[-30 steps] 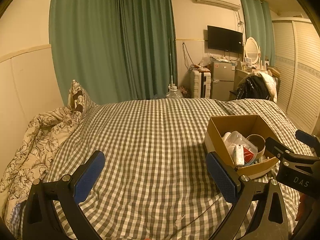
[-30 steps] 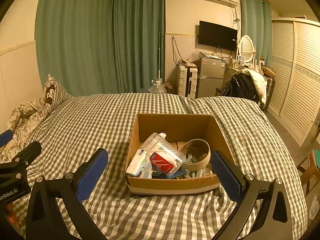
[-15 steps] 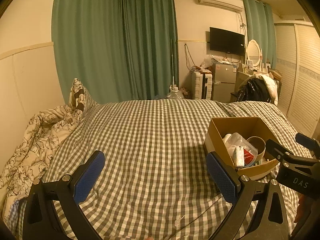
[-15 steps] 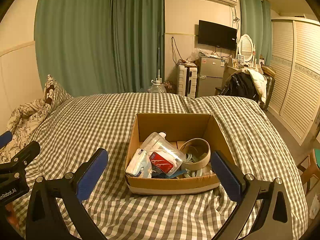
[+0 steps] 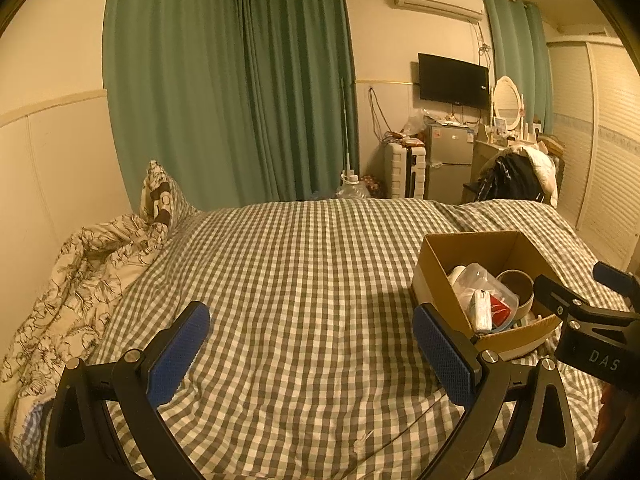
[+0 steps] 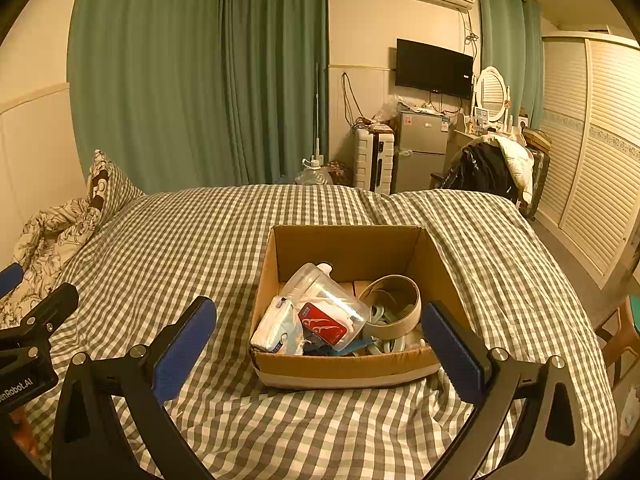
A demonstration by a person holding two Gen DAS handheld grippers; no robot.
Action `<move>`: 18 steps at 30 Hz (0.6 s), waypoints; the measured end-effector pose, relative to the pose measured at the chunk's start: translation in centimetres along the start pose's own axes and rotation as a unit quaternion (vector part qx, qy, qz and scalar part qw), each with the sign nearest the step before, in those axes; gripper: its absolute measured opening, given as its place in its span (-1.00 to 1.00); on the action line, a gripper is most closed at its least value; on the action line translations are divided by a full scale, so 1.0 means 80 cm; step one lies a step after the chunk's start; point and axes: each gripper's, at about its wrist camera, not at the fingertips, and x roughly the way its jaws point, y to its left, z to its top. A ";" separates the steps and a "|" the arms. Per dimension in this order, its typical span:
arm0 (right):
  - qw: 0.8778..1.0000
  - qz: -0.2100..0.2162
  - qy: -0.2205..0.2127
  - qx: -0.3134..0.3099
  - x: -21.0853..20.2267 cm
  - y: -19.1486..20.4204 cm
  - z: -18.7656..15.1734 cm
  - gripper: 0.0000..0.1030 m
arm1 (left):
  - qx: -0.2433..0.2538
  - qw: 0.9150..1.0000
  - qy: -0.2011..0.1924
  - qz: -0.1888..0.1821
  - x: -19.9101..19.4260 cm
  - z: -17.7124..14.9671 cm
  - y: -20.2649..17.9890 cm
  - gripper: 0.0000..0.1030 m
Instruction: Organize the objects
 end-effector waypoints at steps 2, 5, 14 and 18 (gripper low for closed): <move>1.000 -0.001 0.001 0.001 0.000 0.001 -0.001 0.99 | 0.000 1.000 0.001 0.000 0.000 0.000 0.000 1.00; 1.000 -0.001 0.002 0.001 0.001 0.002 -0.001 0.99 | -0.003 1.000 0.002 -0.002 0.000 0.000 0.001 1.00; 1.000 -0.001 0.003 0.001 0.003 0.004 -0.003 0.99 | -0.003 1.000 0.004 -0.001 0.001 -0.001 0.002 1.00; 1.000 -0.001 0.003 0.001 0.003 0.004 -0.003 0.99 | -0.004 1.000 0.005 -0.001 0.002 -0.002 0.002 1.00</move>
